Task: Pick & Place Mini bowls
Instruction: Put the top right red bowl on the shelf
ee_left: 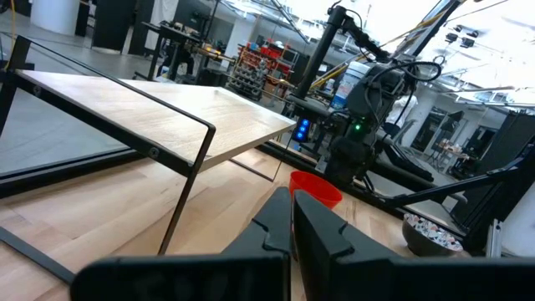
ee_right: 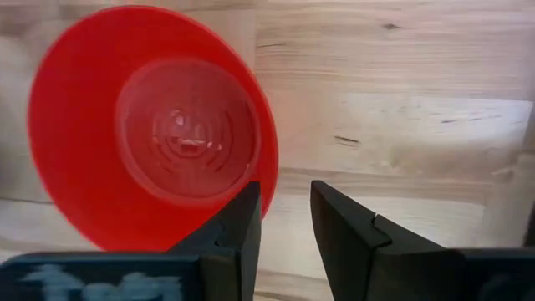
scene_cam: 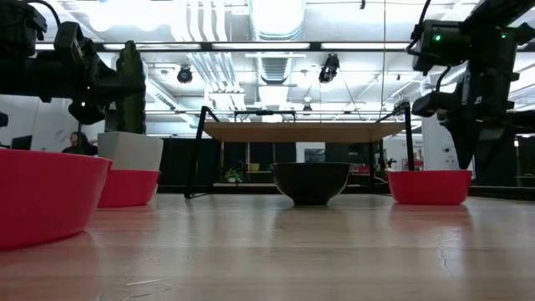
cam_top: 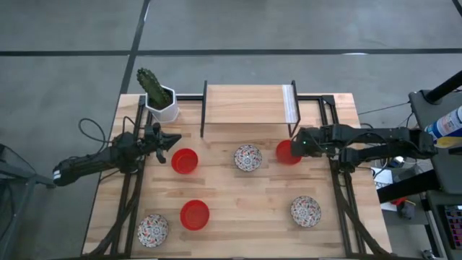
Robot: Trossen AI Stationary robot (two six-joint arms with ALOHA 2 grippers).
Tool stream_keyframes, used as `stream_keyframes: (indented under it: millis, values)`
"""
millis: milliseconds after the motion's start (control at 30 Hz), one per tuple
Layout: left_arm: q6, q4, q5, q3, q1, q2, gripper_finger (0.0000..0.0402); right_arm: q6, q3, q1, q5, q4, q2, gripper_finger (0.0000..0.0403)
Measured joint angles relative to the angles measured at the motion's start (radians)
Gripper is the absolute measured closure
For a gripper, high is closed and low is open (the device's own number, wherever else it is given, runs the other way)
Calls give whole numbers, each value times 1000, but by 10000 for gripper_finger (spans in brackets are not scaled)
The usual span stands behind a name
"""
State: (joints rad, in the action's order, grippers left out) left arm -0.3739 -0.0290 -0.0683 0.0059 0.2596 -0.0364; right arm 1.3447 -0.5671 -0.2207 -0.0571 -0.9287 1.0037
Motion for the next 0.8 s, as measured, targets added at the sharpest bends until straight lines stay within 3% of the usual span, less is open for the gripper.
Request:
stream_keyframes:
  millis: [433,800]
  values:
    - [0,0,0,0,0,0,392,-59,1,0,-23,70,127,314]
    - [0,0,0,0,0,0,392,-120,1,0,-22,94,153,357]
